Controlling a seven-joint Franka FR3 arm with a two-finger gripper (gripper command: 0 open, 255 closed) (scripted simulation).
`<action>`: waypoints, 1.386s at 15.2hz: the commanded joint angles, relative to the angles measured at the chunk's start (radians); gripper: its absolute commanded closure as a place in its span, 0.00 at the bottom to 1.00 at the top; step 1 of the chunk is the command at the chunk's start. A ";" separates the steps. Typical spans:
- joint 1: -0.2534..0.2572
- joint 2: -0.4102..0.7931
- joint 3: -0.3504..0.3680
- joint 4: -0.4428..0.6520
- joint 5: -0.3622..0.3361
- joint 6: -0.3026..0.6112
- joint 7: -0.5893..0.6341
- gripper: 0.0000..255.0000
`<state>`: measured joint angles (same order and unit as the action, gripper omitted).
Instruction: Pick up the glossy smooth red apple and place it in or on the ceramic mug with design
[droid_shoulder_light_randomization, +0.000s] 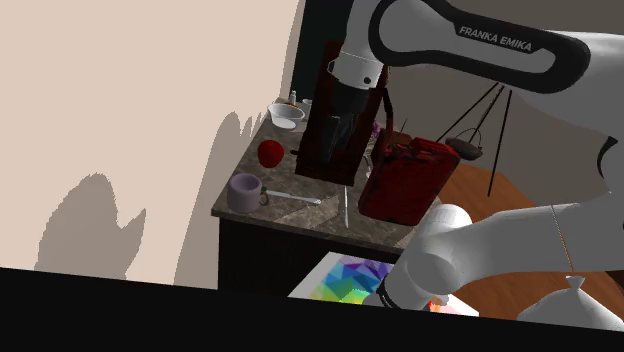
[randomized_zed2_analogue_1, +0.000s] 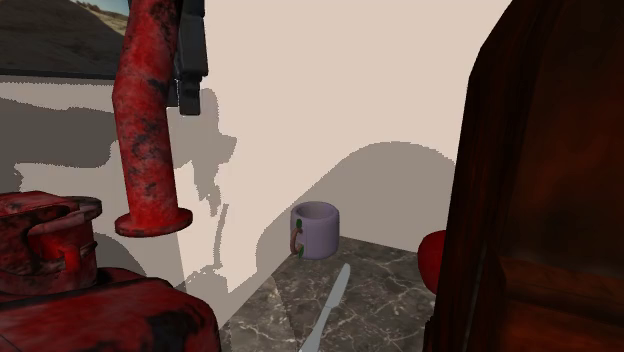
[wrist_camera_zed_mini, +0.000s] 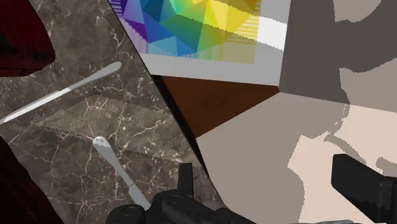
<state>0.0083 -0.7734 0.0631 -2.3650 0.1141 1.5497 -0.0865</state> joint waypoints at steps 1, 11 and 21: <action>0.000 0.000 0.000 0.000 0.000 0.000 0.000 0.00; -0.085 0.380 0.008 0.178 -0.017 0.184 0.143 0.00; -0.149 0.747 -0.022 0.452 -0.045 0.259 0.283 0.00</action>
<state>-0.1356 -0.0584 0.0444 -1.9470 0.0711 1.8122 0.1797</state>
